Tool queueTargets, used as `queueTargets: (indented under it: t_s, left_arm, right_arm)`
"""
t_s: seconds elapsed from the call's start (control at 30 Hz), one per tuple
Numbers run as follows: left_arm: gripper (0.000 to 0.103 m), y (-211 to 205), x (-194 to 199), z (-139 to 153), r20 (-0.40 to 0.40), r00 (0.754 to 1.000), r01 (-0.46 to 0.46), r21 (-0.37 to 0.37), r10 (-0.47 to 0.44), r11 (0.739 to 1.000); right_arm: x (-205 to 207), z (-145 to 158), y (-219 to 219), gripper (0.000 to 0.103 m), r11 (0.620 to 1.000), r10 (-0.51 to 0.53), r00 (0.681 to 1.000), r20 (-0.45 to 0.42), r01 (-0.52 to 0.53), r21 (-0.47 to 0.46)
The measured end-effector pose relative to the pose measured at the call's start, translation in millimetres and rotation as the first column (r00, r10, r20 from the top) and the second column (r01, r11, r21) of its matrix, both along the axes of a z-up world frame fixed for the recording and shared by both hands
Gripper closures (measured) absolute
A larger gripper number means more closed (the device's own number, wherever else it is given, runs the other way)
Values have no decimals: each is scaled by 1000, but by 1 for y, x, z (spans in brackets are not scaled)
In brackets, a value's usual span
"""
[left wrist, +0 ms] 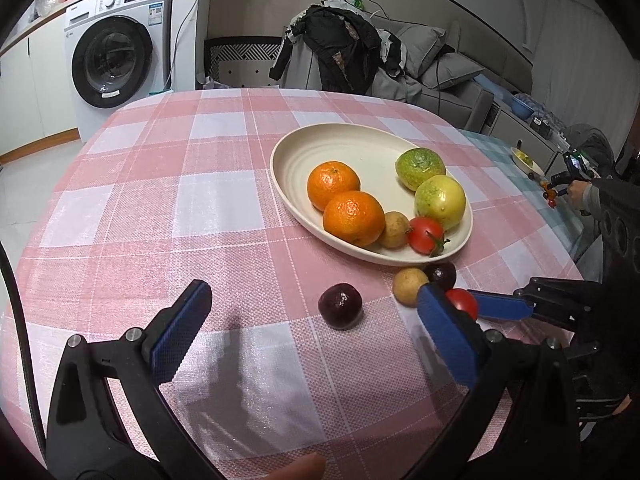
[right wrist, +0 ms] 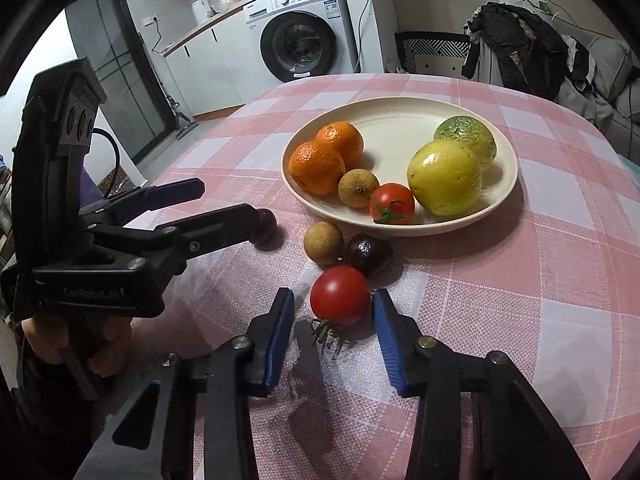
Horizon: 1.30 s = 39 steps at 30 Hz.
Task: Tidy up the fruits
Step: 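Lower the right tool onto the red tomato and close it, then close the left tool on the dark purple plum while the right tool holds the tomato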
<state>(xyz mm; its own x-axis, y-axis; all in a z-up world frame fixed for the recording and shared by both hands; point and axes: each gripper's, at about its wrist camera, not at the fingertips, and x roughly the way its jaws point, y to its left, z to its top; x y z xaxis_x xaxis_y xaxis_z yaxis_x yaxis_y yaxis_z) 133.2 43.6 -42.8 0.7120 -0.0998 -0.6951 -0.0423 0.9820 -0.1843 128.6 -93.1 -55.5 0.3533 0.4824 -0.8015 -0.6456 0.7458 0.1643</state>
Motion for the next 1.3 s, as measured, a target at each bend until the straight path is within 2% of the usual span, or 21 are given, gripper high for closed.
queueTargets:
  t_s: [0.13,0.33,0.53,0.7,0.93,1.0,1.1,1.3]
  left_arm:
    - [1,-1,2,-2,-9,1000,6,-3,-6,1000]
    - [1,-2,5,-5,-31,999,8,2,-8,1000]
    - [4,-6,13,-12,-87,996,6,28,-4,1000]
    - [22,-6,19,-18,-118,993,8,24,-5,1000]
    - [44,-11,19,-17,-105,993,51,20,-49,998]
    - [59,-13,18,-16,-102,992,70,19,-67,997]
    - [74,-17,17,-15,-96,991,96,15,-94,995]
    - [79,-15,13,-11,-62,991,120,-18,-121,993]
  right_arm:
    - [0,0,-1,72,1000,-9,1000,9,9,-4]
    - [-2,4,-9,73,999,-31,999,35,30,14]
    - [-3,9,-21,73,998,-64,997,54,62,33]
    - [-3,11,-26,73,996,-81,995,58,79,37]
    - [-1,16,-31,73,995,-96,993,68,94,41]
    - [-1,17,-32,73,994,-99,993,68,96,42]
    - [-1,18,-33,73,994,-99,993,70,96,44]
    - [0,18,-34,73,994,-107,992,72,104,45]
